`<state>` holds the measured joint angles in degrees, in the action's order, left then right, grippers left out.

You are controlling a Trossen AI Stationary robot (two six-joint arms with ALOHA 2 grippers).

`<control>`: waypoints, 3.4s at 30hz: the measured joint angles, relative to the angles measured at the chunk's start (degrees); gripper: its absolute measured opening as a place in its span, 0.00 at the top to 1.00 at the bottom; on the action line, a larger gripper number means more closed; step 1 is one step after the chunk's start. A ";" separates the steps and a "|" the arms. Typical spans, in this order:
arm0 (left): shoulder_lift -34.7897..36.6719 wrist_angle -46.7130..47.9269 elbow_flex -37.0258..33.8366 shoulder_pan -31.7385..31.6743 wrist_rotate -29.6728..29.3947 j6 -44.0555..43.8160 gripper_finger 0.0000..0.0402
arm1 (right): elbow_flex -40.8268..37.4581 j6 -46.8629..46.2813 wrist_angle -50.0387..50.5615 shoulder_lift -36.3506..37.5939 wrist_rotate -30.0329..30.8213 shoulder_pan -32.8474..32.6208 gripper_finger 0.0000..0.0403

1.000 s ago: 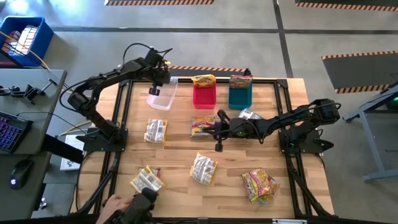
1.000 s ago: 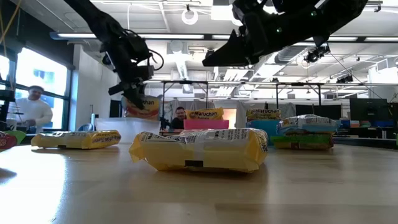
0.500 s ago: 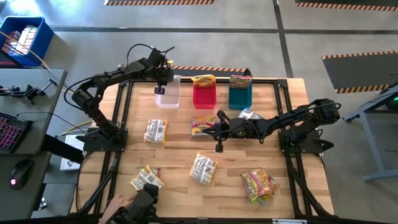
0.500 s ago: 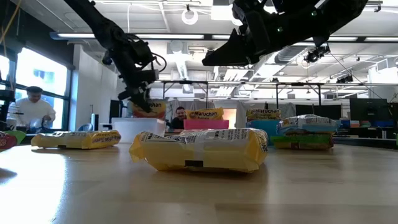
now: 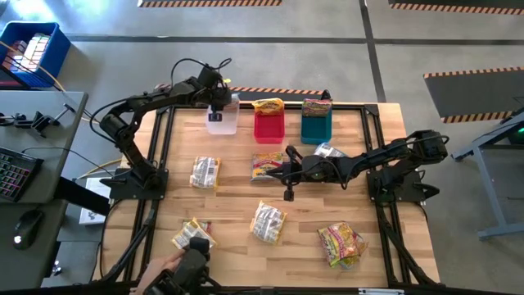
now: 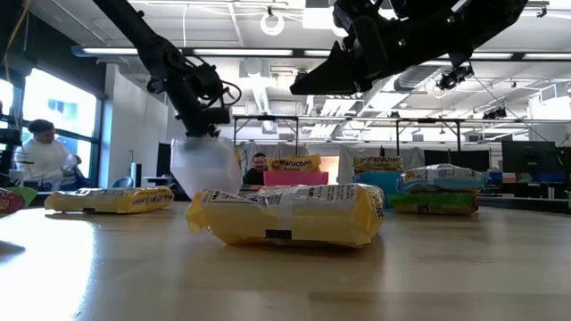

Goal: Sort Maruchan noodles
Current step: Put the blue noodle pack into the transparent bin

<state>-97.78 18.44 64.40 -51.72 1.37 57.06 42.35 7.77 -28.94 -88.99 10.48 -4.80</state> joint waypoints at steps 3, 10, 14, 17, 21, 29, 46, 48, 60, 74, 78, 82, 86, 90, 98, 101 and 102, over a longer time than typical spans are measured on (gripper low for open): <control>0.06 0.02 0.00 0.53 -1.06 0.02 0.72 | 0.00 0.00 0.01 0.00 0.00 -0.01 1.00; 0.33 0.25 0.00 1.50 -1.00 1.08 0.73 | 0.00 0.00 0.01 0.00 -0.08 0.00 1.00; 0.33 0.51 -0.02 1.90 -0.80 1.53 0.75 | 0.00 0.00 0.01 0.00 -0.13 -0.01 1.00; 0.33 0.00 -0.04 2.05 -2.80 -0.35 0.77 | 0.01 0.00 0.00 0.00 -0.15 -0.01 1.00; 0.33 -1.32 -0.04 1.94 -5.26 -3.00 0.74 | 0.00 0.00 0.01 0.00 -0.17 -0.02 1.00; 0.35 -1.81 -0.04 2.45 -6.98 -3.96 0.62 | 0.00 0.02 0.01 0.00 -1.18 0.00 1.00; 0.39 -1.64 -0.04 4.15 -8.97 -2.95 0.63 | 0.02 -0.17 0.01 0.00 -2.10 -0.02 1.00; 0.39 -1.58 -0.04 4.11 -8.28 -2.95 0.67 | 0.01 -0.17 0.01 0.00 -2.10 -0.02 1.00; -0.96 -1.57 -0.02 4.13 -6.34 -2.49 0.85 | 0.01 -0.19 0.01 0.00 -2.10 -0.01 1.00; -1.09 -1.55 -0.02 4.35 -10.40 -2.95 0.74 | 0.02 -0.19 0.00 0.00 -3.27 -0.02 1.00; -0.37 -1.42 -0.02 4.92 -11.09 -2.50 0.71 | 0.00 0.02 -0.47 0.00 -3.69 0.00 1.00; 0.68 -1.52 -0.02 5.63 -11.45 -1.46 0.71 | 0.02 0.07 -0.49 0.00 -3.72 0.00 1.00; 2.23 -1.62 -0.02 6.01 -11.56 -1.42 0.72 | 0.00 0.04 -0.49 0.00 -3.76 0.00 1.00; 2.85 -1.06 -0.02 6.08 -11.48 -2.56 0.74 | 0.01 0.04 -0.47 0.00 -3.89 0.00 1.00; 2.91 -1.67 -0.02 5.95 -10.61 -4.50 0.83 | 0.02 0.07 -0.47 0.00 -3.87 0.00 1.00; 2.91 -1.59 -0.02 5.59 -10.45 -4.53 0.87 | 0.02 0.09 -0.47 0.00 -3.87 0.00 1.00; 2.91 -1.47 -0.02 5.42 -10.47 -4.57 0.89 | 0.01 0.12 -0.47 0.00 -3.87 0.00 1.00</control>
<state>-94.87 16.97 64.38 -46.30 -9.10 52.49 42.36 7.89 -29.41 -88.99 6.61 -4.80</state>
